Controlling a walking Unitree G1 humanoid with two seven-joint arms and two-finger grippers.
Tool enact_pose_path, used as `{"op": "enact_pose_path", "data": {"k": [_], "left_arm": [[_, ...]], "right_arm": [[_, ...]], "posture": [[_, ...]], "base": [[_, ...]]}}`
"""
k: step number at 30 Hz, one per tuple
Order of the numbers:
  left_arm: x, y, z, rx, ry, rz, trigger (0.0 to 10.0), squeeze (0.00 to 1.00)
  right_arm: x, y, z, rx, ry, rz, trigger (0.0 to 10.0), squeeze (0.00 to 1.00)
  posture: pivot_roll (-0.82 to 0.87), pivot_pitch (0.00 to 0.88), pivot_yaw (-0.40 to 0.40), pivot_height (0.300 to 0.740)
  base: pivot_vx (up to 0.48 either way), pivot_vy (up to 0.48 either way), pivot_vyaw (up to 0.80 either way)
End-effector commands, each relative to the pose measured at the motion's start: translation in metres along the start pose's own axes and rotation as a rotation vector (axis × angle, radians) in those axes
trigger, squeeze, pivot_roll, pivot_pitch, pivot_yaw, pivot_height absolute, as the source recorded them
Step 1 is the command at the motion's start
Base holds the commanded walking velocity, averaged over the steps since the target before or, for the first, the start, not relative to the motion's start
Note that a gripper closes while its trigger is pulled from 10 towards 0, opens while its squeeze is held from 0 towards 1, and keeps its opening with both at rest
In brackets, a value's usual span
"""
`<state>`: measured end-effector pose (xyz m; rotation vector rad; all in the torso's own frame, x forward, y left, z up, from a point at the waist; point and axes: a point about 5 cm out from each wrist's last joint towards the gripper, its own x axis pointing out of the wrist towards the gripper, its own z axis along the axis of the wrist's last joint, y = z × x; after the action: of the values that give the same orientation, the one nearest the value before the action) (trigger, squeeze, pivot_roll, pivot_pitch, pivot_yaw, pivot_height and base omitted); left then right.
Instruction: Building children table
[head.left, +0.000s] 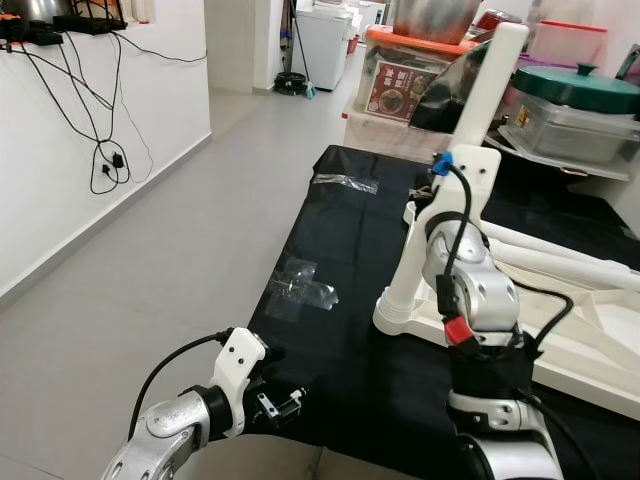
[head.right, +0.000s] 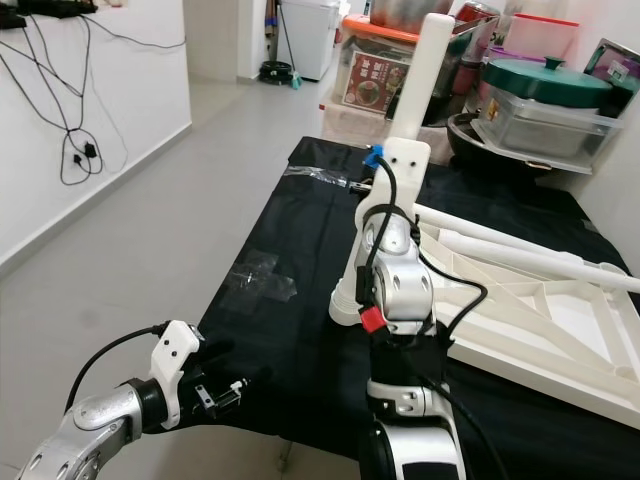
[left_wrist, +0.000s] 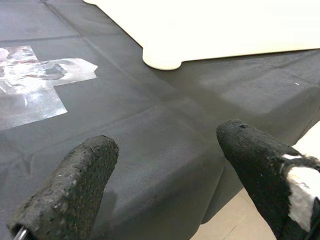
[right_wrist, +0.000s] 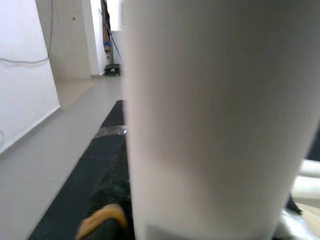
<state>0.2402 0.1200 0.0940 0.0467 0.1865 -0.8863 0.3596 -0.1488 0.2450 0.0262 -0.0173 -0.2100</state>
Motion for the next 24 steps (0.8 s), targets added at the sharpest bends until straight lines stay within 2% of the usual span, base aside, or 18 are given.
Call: {"op": "enact_pose_path", "data": {"k": [1,3,4,10,12,13,14,15,16,18,19,20,21,22,23,24], "left_arm": [[0.002,-0.001,-0.004,-0.007,0.013,-0.003,10.0,0.00],[0.003,-0.001,-0.004,-0.008,0.012,-0.004,10.0,0.00],[0.003,-0.001,-0.004,-0.009,0.012,-0.004,10.0,0.00],[0.002,-0.001,-0.004,-0.009,0.014,-0.002,10.0,0.00],[0.000,0.000,-0.004,-0.008,0.016,0.000,10.0,0.00],[0.000,0.000,-0.004,-0.008,0.016,0.000,10.0,0.00],[-0.001,0.001,-0.004,-0.008,0.017,0.002,10.0,0.00],[-0.001,0.001,-0.004,-0.007,0.019,0.003,10.0,0.00],[-0.001,0.002,-0.005,-0.006,0.019,0.003,10.0,0.00],[-0.001,0.002,-0.005,-0.006,0.019,0.003,10.0,0.00],[-0.001,0.002,-0.005,-0.005,0.020,0.004,10.0,0.00],[0.000,0.002,-0.004,-0.005,0.018,0.002,10.0,0.00],[0.000,0.002,-0.004,-0.005,0.018,0.002,10.0,0.00],[0.001,0.002,-0.004,-0.004,0.017,0.000,10.0,0.00],[0.001,0.002,-0.004,-0.004,0.017,-0.001,10.0,0.00],[0.002,0.002,-0.004,-0.003,0.017,-0.002,10.0,0.00]], "right_arm": [[0.001,-0.009,-0.022,-0.020,0.089,-0.039,10.0,1.00],[0.001,-0.013,-0.018,-0.038,0.081,-0.049,10.0,1.00],[0.001,-0.013,-0.013,-0.031,0.073,-0.043,10.0,0.00],[-0.001,-0.014,0.011,0.023,-0.012,0.010,10.0,0.00],[0.000,-0.019,0.033,0.077,-0.090,0.123,10.0,0.00],[0.000,-0.019,0.033,0.077,-0.090,0.123,10.0,0.00],[0.001,-0.020,0.042,0.080,-0.107,0.250,10.0,0.00],[0.002,-0.024,0.048,0.063,-0.115,0.396,7.7,0.00],[0.001,-0.028,0.050,0.035,-0.115,0.508,6.1,0.00],[0.001,-0.028,0.050,0.035,-0.115,0.508,6.1,0.00],[0.001,-0.034,0.052,0.002,-0.119,0.568,6.1,0.00],[0.004,-0.042,0.053,-0.043,-0.115,0.608,4.8,0.00],[0.004,-0.042,0.053,-0.043,-0.115,0.608,4.8,0.00],[0.007,-0.048,0.053,-0.082,-0.109,0.617,2.7,0.00],[0.008,-0.051,0.054,-0.105,-0.102,0.630,0.0,0.00],[0.011,-0.052,0.054,-0.120,-0.094,0.635,0.0,0.00]], "posture": [[0.02,0.000,-0.125,0.740],[0.02,0.000,-0.124,0.740],[0.02,0.000,-0.124,0.740],[0.02,0.000,-0.123,0.740],[0.02,0.000,-0.123,0.740],[0.02,0.000,-0.123,0.740],[0.02,0.000,-0.119,0.740],[0.02,0.000,-0.120,0.740],[0.02,0.000,-0.120,0.740],[0.02,0.000,-0.120,0.740],[0.01,0.000,-0.119,0.740],[0.01,0.000,-0.117,0.740],[0.01,0.000,-0.117,0.740],[0.01,0.000,-0.115,0.740],[0.01,0.000,-0.115,0.740],[0.01,0.000,-0.114,0.740]], "base": [[0.000,0.000,0.00],[0.000,0.000,0.00],[0.000,0.000,0.00],[0.000,0.000,0.00],[0.000,0.000,0.00],[0.000,0.000,0.00],[0.000,0.000,0.00],[0.000,0.000,0.00],[0.000,0.000,0.00],[0.000,0.000,0.00],[0.000,0.000,0.00],[0.000,0.000,0.00],[0.000,0.000,0.00],[0.000,0.000,0.00],[0.000,0.000,0.00],[0.000,0.000,0.00]]}}
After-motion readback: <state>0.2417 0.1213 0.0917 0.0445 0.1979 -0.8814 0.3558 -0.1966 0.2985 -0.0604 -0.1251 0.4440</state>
